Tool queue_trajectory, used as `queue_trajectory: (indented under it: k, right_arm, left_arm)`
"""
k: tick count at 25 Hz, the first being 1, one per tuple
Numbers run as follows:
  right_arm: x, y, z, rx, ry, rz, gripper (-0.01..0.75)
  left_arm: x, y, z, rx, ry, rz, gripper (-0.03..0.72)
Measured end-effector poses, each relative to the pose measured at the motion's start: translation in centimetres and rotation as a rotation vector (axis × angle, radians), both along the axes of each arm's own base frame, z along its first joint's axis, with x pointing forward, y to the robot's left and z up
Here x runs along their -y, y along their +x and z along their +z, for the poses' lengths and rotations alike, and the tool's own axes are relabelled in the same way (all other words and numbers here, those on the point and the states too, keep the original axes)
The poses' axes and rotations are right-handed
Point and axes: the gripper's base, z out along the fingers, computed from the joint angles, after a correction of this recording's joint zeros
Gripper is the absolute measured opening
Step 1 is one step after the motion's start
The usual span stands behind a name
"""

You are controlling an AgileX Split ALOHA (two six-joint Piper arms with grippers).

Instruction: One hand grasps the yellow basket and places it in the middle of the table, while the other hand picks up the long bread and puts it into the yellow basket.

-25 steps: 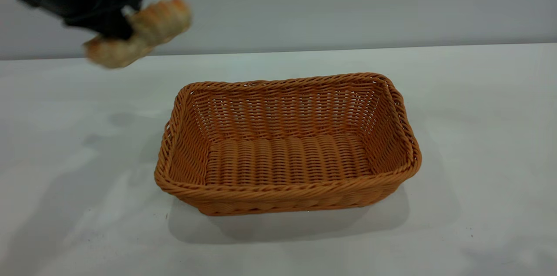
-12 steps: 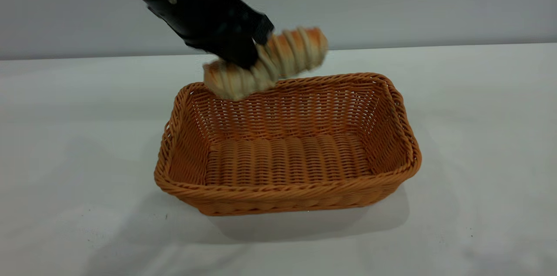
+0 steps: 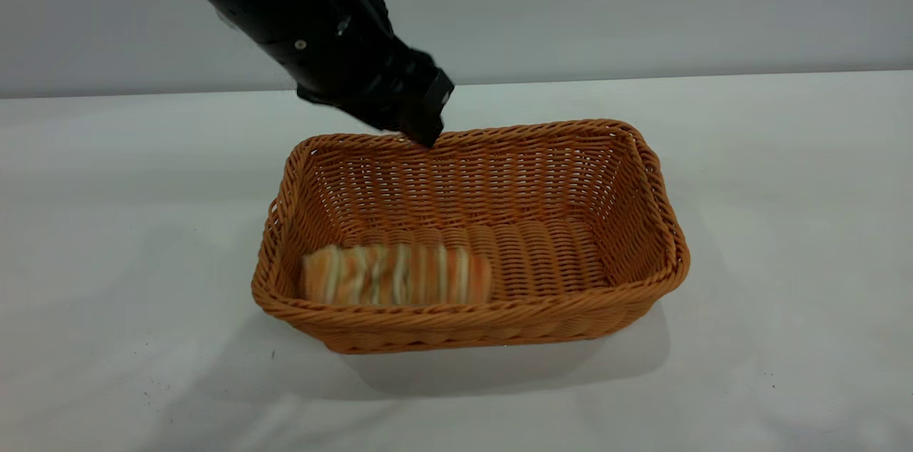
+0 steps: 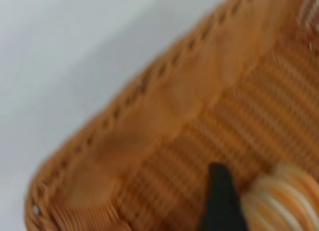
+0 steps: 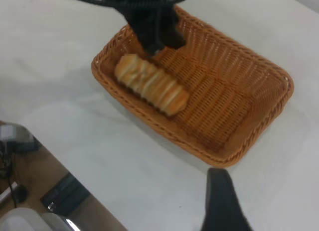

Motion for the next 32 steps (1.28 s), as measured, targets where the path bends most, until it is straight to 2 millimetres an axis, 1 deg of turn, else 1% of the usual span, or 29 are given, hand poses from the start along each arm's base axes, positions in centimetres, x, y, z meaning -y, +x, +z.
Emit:
queue_trajectory:
  k: [1, 3, 6, 10, 13, 15, 17, 19, 22, 24, 27, 32]
  right_arm:
    - [0.0, 0.0, 0.0, 0.0, 0.001, 0.001, 0.519]
    - [0.1, -0.3, 0.2, 0.009, 0.003, 0.001, 0.519]
    - [0.4, -1.2, 0.8, 0.042, 0.008, -0.008, 0.519]
    - [1.4, -3.2, 1.5, 0.073, 0.004, -0.055, 0.516]
    - [2.3, -5.1, 2.0, 0.097, -0.017, -0.09, 0.516]
    - [2.9, -6.5, 2.3, 0.119, -0.018, -0.107, 0.516]
    - [3.5, -7.9, 2.6, 0.144, -0.017, -0.121, 0.516]
    - [3.9, -9.3, 2.8, 0.164, -0.019, -0.126, 0.516]
    - [4.4, -10.9, 2.8, 0.176, -0.012, -0.134, 0.516]
    - [4.6, -11.6, 2.4, 0.179, -0.006, -0.137, 0.516]
    - [4.9, -12.5, 0.8, 0.155, -0.013, -0.137, 0.516]
    - [5.3, -13.9, -2.6, 0.123, -0.013, -0.146, 0.516]
  left_arm:
    - [0.0, 0.1, 0.1, 0.011, -0.003, 0.001, 0.597]
    - [0.0, 0.1, 0.3, 0.024, 0.003, -0.015, 0.63]
    - [-0.1, -0.2, 1.5, 0.048, 0.015, -0.057, 0.627]
    - [-0.5, -1.2, 5.0, 0.106, 0.03, -0.141, 0.582]
    - [-1.6, -2.4, 8.2, 0.133, 0.045, -0.188, 0.561]
    - [-3.1, -3.1, 10.9, 0.159, 0.04, -0.179, 0.557]
    - [-5.1, -4.0, 13.3, 0.166, 0.025, -0.139, 0.557]
    - [-7.4, -5.0, 15.7, 0.173, 0.008, -0.078, 0.557]
    - [-10.5, -7.0, 18.2, 0.145, 0.006, -0.013, 0.557]
    - [-12.1, -8.6, 19.3, 0.096, 0.014, 0.012, 0.557]
    - [-13.8, -11.2, 20.2, 0.03, 0.025, 0.034, 0.557]
    - [-15.2, -15.6, 20.0, -0.048, 0.036, 0.053, 0.557]
